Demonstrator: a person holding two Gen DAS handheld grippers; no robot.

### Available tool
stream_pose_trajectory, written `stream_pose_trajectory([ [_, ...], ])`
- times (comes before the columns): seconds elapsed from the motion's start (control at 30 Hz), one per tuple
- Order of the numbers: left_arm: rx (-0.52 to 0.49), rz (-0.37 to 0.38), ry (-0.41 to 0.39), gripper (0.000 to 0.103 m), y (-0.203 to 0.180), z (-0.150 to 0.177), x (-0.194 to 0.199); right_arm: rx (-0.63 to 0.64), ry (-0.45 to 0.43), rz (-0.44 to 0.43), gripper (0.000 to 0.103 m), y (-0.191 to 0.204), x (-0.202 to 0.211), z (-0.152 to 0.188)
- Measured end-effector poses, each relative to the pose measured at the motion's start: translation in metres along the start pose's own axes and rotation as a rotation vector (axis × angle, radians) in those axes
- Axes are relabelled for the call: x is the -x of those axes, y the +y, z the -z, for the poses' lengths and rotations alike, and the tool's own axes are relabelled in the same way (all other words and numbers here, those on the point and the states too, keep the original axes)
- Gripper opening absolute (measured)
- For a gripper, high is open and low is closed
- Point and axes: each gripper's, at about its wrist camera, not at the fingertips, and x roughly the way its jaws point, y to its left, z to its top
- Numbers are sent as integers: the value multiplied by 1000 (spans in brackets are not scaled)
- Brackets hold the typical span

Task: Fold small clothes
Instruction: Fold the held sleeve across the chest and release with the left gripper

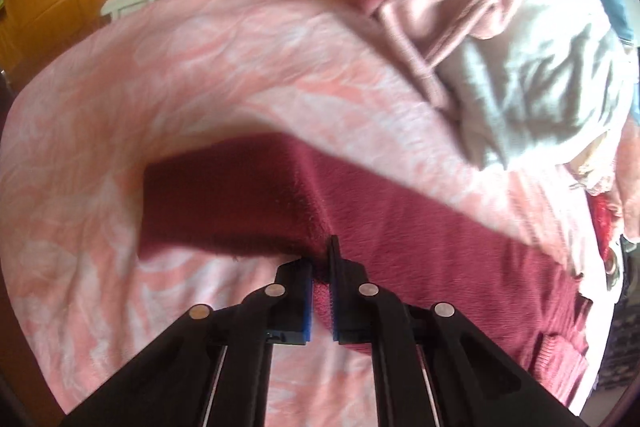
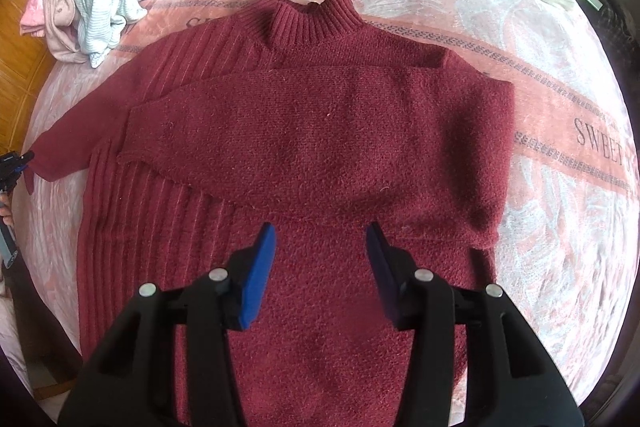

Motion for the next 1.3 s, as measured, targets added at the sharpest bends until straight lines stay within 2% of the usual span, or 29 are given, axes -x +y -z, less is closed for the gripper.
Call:
stream_pose_trajectory([
  [0.07, -10, 45, -33, 6, -14, -1, 10, -5, -2, 1, 48, -4, 0, 0],
  [0.2, -129, 112, -103, 6, -72, 12, 34, -22, 1, -7, 49, -15, -2, 1],
  [0.4, -286, 213, -116, 6, -160, 45, 56, -44, -3, -23, 49, -36, -6, 2],
  [0.67, -494, 345, -51, 6, -277, 120, 59, -64, -18, -47, 49, -62, -13, 0],
  [0.83, -589, 411, 4, 6, -338, 174, 53, -77, -26, -58, 49, -79, -16, 0],
  [0.93, -649, 418, 32, 6, -368, 205, 42, -85, -17, -47, 49, -89, -22, 2],
  [1.03, -698, 375, 77, 6, -384, 234, 18, -98, -4, -47, 49, -96, -28, 5],
  [1.2, -718, 296, 225, 8, -383, 266, -40, -89, 20, -33, 49, -94, -42, 9],
  [1.3, -717, 303, 228, 11, -378, 268, -44, -79, 40, -8, 50, -90, -53, 9],
])
